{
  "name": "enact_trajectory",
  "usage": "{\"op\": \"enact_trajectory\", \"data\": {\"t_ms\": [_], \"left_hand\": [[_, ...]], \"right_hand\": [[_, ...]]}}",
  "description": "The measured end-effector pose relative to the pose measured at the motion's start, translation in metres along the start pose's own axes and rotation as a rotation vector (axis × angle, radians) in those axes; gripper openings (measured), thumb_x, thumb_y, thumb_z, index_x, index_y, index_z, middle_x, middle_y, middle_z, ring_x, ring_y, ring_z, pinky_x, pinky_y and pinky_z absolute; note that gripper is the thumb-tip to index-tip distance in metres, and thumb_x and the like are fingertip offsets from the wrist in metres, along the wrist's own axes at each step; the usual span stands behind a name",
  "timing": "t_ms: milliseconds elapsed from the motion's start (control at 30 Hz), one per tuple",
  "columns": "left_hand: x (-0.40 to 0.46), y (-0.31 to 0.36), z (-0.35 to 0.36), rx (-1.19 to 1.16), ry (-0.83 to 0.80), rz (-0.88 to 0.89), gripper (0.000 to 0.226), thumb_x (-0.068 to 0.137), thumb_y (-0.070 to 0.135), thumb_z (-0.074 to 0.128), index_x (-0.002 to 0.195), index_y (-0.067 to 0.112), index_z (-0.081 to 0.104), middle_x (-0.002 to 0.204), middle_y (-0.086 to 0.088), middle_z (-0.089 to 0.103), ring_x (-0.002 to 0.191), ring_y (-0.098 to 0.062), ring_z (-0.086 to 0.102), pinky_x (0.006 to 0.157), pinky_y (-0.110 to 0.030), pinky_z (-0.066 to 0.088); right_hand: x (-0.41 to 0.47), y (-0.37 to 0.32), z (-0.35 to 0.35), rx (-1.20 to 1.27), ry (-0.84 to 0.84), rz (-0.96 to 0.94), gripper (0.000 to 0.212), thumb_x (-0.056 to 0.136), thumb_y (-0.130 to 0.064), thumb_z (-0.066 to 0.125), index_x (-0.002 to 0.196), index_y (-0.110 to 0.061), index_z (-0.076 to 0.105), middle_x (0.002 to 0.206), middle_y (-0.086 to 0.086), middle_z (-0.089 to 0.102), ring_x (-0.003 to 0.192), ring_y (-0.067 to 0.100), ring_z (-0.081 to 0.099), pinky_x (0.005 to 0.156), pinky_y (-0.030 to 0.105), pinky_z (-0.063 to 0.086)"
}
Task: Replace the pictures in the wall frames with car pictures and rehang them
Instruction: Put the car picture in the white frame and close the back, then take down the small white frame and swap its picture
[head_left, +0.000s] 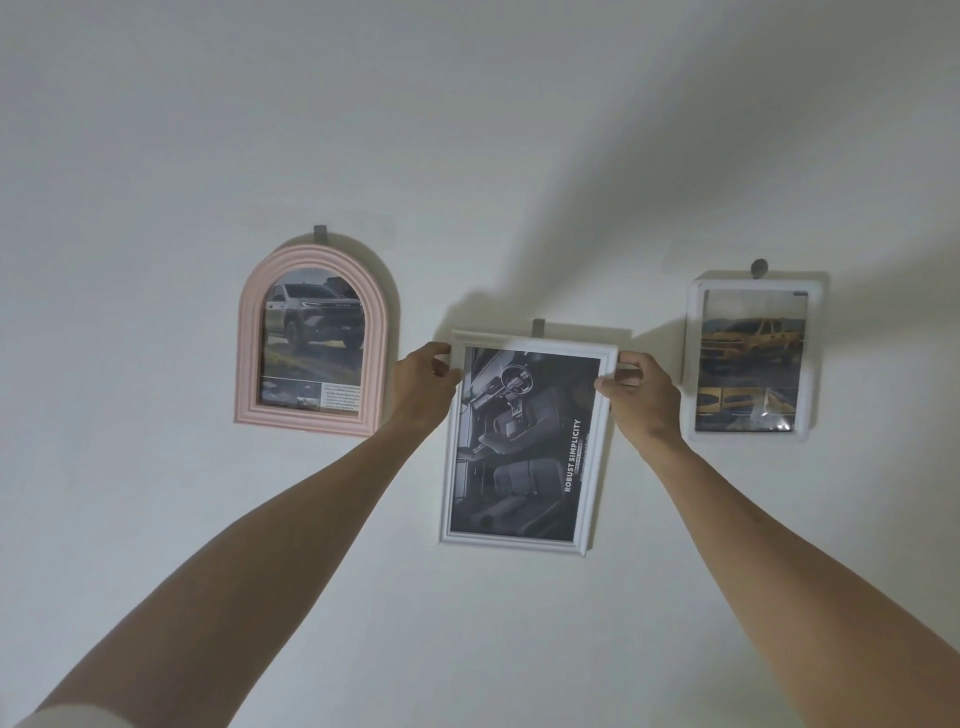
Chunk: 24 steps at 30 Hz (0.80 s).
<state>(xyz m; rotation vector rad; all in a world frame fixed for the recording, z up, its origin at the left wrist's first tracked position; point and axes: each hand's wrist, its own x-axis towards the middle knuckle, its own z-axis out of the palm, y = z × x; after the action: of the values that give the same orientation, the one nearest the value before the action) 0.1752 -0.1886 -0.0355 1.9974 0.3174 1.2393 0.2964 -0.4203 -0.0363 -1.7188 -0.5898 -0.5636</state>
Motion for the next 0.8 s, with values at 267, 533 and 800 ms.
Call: {"op": "enact_trajectory", "data": {"t_ms": [267,533,800], "left_hand": [[-0.002,0.003,0.003,0.044,0.023,-0.019,0.038,0.087,0.017,0.066,0.125,0.012,0.062,0.088,-0.003,0.065,0.075,-0.017,0.058,0.069,-0.025,0.044],[-0.001,0.005,0.000,-0.001,0.022,-0.043,0.042,0.085,0.018,0.067,0.125,0.009,0.060,0.091,-0.007,0.067,0.078,-0.018,0.060,0.070,-0.027,0.047],[-0.012,0.005,0.008,0.041,0.135,0.119,0.055,0.086,0.022,0.069,0.133,0.003,0.047,0.129,-0.013,0.046,0.117,-0.026,0.049,0.101,-0.036,0.043]], "right_hand": [[0.000,-0.001,-0.006,0.018,-0.019,0.031,0.038,0.087,-0.017,0.073,0.123,-0.014,0.060,0.108,0.001,0.071,0.083,0.010,0.064,0.063,0.009,0.042],[-0.004,-0.002,-0.015,0.006,-0.023,0.028,0.046,0.085,-0.023,0.075,0.127,-0.017,0.057,0.110,0.000,0.070,0.092,0.014,0.064,0.064,0.012,0.041],[-0.004,0.004,-0.031,-0.011,0.000,-0.004,0.046,0.085,-0.025,0.075,0.127,-0.020,0.057,0.111,0.000,0.066,0.099,0.017,0.065,0.065,0.016,0.043]]}}
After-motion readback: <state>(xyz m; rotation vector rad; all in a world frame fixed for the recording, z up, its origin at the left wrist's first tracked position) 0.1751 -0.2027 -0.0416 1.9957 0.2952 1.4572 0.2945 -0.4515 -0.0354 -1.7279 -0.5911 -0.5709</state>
